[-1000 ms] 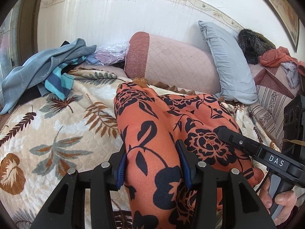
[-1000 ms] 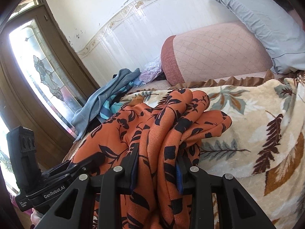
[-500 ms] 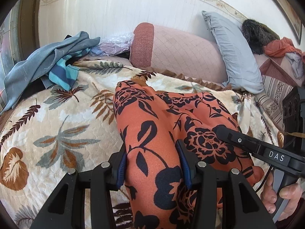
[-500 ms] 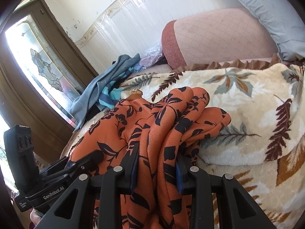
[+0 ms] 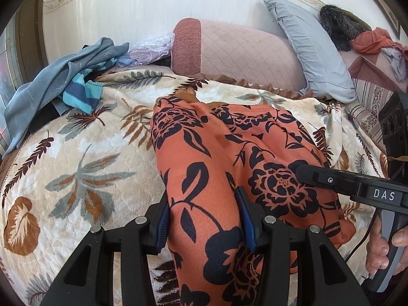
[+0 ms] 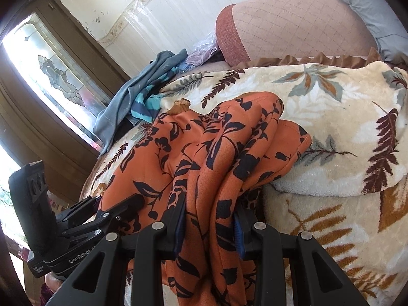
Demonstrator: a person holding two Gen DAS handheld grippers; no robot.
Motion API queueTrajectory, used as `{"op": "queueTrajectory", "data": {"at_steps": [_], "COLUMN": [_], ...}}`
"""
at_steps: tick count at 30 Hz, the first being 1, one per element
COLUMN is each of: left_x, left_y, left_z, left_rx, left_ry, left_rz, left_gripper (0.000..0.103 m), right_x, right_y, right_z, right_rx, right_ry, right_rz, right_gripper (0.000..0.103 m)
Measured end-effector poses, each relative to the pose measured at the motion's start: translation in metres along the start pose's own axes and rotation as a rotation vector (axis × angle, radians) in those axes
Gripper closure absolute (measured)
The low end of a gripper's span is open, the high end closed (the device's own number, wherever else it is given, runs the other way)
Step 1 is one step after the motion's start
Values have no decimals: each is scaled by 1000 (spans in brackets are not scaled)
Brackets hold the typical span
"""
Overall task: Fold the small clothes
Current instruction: 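Hold the orange dress bundle with both grippers and press it flat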
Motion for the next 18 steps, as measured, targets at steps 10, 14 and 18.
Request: {"op": "queueTrajectory", "data": {"at_steps": [10,14,18], "left_x": [2,6,7], "left_y": [2,1,0], "left_z": [8,3,-4], "left_rx": [18,5,-8], "left_ry": [-13,1,21], "left_rz": [-7,-27,-41], "left_gripper": [54,54,54], "right_x": [-7,-2,3], "right_y": [2,-2,-3], "right_z": [14,11,2], "right_rx": [9,-9,-38], "right_ry": [8,7,4], "right_rz": [49,51,37], "right_gripper": [70,70,70]}}
Point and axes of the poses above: each gripper's, at about its wrist camera, not at the fingertips, and z roughly against the way its jaws point, x to its right, y to its top, the point moved 2 cm from there along -z, roughly the way its jaws point, and after that the axes turned 5 degrees about -x, right-handed, at the moved point
